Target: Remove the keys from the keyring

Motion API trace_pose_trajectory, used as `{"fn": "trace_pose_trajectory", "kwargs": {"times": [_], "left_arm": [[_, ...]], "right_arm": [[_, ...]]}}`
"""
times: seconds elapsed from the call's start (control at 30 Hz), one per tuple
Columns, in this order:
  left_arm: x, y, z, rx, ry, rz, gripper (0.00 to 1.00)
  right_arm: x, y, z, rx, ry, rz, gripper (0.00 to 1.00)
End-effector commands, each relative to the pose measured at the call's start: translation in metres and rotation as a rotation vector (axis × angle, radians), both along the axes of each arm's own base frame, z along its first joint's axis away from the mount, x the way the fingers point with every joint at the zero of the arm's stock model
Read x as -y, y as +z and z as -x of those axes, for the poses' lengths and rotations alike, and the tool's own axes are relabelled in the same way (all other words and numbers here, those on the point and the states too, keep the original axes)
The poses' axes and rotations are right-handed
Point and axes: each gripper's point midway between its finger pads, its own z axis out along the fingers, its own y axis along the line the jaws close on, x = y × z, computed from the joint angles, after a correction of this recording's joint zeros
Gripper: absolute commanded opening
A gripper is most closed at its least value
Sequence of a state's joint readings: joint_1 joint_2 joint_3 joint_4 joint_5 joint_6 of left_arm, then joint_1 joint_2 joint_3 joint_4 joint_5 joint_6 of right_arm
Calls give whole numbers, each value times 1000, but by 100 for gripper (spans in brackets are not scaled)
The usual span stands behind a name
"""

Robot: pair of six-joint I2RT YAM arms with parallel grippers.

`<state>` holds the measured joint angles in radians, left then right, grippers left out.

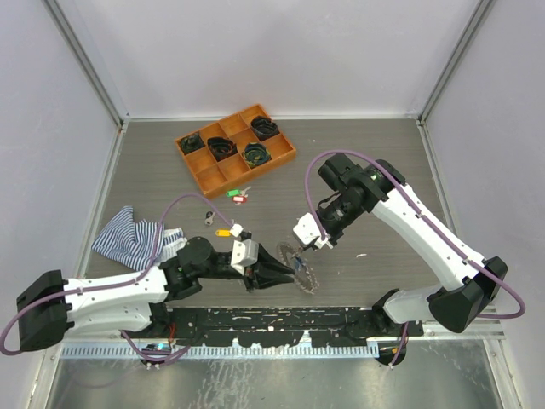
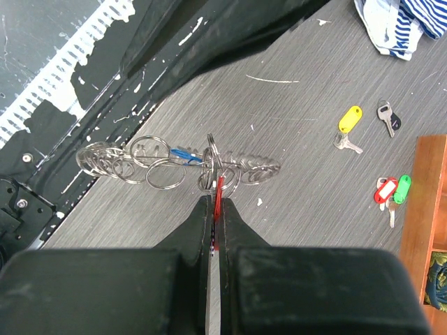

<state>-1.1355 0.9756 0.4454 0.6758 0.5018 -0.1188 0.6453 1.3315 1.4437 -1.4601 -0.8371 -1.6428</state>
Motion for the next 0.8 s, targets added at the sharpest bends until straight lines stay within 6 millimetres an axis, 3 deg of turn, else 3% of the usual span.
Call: {"fn": "trace_pose_trajectory", "kwargs": {"times": [0.0, 0.3, 0.77], "left_arm": [[12, 14, -10, 60, 31, 23, 23], [10, 11, -53, 57, 267, 6, 32], [6, 22, -54, 35, 306, 47, 28]], "right_arm": [[-5, 15, 6, -11, 5, -66, 1], [-5, 15, 7, -13, 4, -67, 1], [-5, 15, 7, -17, 4, -66, 1]]}}
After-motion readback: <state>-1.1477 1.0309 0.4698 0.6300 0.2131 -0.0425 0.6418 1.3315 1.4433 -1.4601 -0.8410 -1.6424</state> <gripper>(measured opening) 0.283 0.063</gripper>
